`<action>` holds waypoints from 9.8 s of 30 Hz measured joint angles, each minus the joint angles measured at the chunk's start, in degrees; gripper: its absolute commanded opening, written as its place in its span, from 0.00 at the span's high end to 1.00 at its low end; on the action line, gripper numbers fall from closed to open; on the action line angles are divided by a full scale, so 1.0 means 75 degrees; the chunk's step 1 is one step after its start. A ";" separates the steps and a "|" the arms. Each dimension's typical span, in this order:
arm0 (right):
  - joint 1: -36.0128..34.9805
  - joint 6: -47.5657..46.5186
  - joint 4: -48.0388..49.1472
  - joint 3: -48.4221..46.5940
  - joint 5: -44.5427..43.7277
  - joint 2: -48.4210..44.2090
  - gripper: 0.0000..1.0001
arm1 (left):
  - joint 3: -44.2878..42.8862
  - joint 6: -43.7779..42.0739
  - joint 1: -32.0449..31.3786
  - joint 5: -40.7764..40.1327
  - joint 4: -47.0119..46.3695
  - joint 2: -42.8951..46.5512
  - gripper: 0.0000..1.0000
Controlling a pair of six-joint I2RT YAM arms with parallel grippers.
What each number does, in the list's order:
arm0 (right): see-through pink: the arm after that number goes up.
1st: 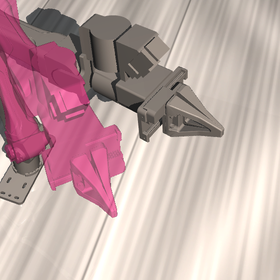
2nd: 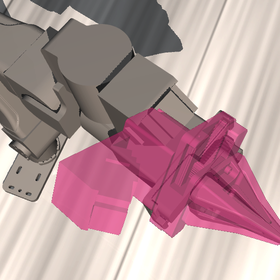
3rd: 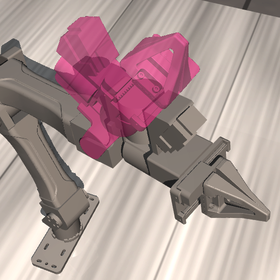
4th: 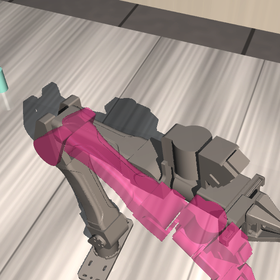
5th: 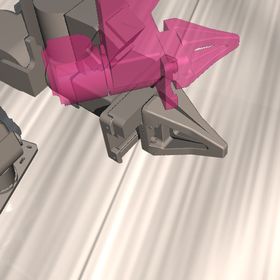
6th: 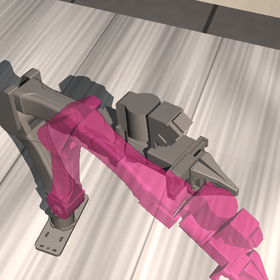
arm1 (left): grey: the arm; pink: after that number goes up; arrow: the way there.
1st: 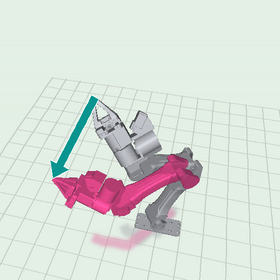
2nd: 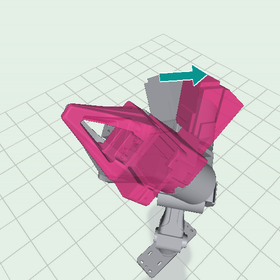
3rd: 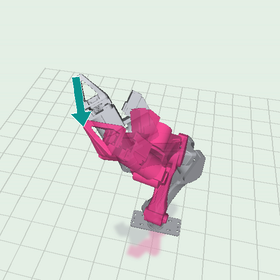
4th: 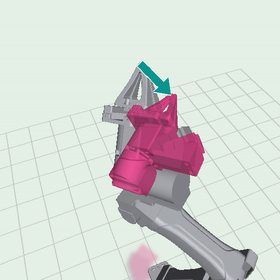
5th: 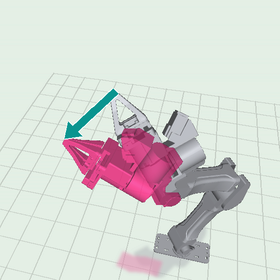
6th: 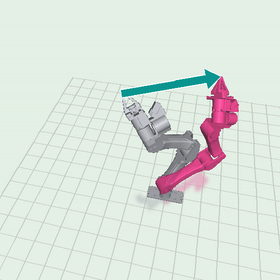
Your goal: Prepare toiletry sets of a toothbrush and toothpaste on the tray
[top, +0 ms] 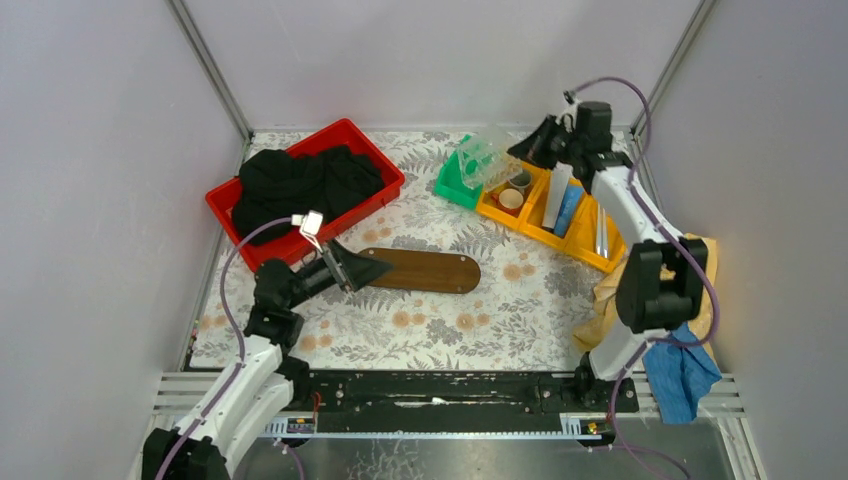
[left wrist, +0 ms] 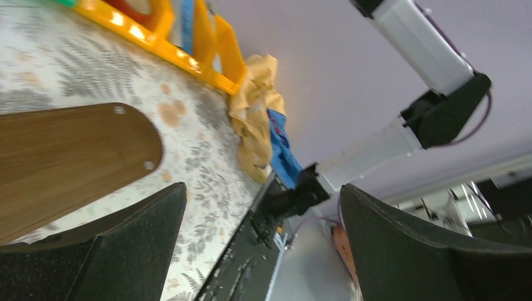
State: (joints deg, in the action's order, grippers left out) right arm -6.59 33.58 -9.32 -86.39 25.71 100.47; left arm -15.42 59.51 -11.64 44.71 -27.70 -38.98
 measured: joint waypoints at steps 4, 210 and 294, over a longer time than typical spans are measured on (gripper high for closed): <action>0.0516 0.0216 0.1282 0.1725 0.1612 -0.0959 1.00 | 0.0041 0.0227 -0.1081 -0.0388 -0.0769 -0.0032 0.02; 0.0851 -0.4398 0.1868 0.6391 0.6586 -0.5423 0.01 | -0.3421 -0.3331 0.1008 0.1652 0.3602 -0.5604 0.45; 0.3249 -0.6257 -0.1396 0.2725 -0.2194 -0.1154 0.68 | -0.2122 -0.5246 -0.0175 -0.3972 0.5356 0.0804 0.00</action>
State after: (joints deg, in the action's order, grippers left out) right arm 17.78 -13.34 -19.79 -65.95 9.26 91.81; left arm -31.33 20.16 -12.95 14.92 12.47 -32.95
